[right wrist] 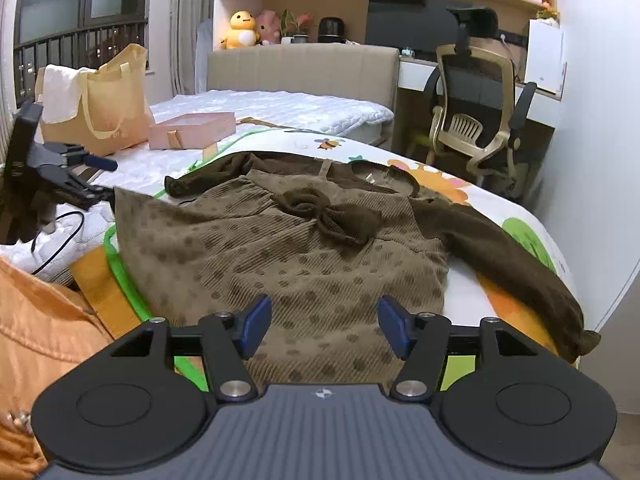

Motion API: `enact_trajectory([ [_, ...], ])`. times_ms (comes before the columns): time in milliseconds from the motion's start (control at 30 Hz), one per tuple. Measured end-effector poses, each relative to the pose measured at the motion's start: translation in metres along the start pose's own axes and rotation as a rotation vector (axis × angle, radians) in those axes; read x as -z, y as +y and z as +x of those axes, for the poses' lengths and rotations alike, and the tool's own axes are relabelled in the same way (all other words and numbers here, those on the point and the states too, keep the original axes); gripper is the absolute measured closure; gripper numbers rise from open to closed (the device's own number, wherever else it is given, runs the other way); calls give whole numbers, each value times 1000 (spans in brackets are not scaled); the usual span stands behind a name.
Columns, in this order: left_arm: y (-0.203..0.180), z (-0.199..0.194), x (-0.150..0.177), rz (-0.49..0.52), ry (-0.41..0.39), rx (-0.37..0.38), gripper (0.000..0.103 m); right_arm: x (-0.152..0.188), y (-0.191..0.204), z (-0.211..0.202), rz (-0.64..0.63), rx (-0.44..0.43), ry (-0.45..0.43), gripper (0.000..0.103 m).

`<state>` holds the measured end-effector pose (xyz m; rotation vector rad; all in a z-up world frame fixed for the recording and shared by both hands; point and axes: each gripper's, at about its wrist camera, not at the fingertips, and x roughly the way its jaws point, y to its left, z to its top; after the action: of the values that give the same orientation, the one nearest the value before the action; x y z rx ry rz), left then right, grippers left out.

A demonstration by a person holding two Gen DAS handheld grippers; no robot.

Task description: Fold clothes

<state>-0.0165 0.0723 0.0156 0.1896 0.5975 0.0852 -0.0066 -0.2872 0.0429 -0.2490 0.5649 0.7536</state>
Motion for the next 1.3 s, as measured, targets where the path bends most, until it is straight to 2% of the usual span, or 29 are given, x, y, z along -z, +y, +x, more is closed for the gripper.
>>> enact_trajectory([
  [167,-9,-9,-4,-15,-18,285,5,-3,-6,31,12,-4,49,37],
  [233,-12,-7,-10,-16,-27,352,4,-10,-10,43,17,-9,44,33],
  [333,-12,5,-24,-46,-29,410,4,-26,-17,67,19,-7,37,26],
  [433,-6,23,-41,-104,-24,439,4,-44,-28,97,11,12,37,23],
  [533,0,51,-62,-150,-22,430,4,-66,-47,129,37,34,33,23],
  [633,3,100,-86,-189,10,464,4,-93,-74,167,97,41,36,23],
  [767,9,175,-114,-318,78,543,4,-123,-115,222,191,33,62,23],
  [900,12,243,-142,-464,127,646,4,-131,-147,265,307,-33,140,23],
  [967,7,274,-152,-489,174,636,4,-129,-156,280,353,-57,180,23],
  [1067,-2,313,-161,-486,254,594,4,-129,-159,299,383,-150,233,23],
  [1100,-4,324,-164,-501,264,607,4,-132,-159,304,380,-180,240,23],
  [1167,-5,343,-170,-571,264,660,4,-141,-161,313,388,-189,201,23],
  [1200,-4,351,-173,-627,251,683,4,-147,-163,316,387,-159,161,24],
  [1300,3,367,-183,-735,174,652,4,-163,-171,326,379,-53,54,32],
])
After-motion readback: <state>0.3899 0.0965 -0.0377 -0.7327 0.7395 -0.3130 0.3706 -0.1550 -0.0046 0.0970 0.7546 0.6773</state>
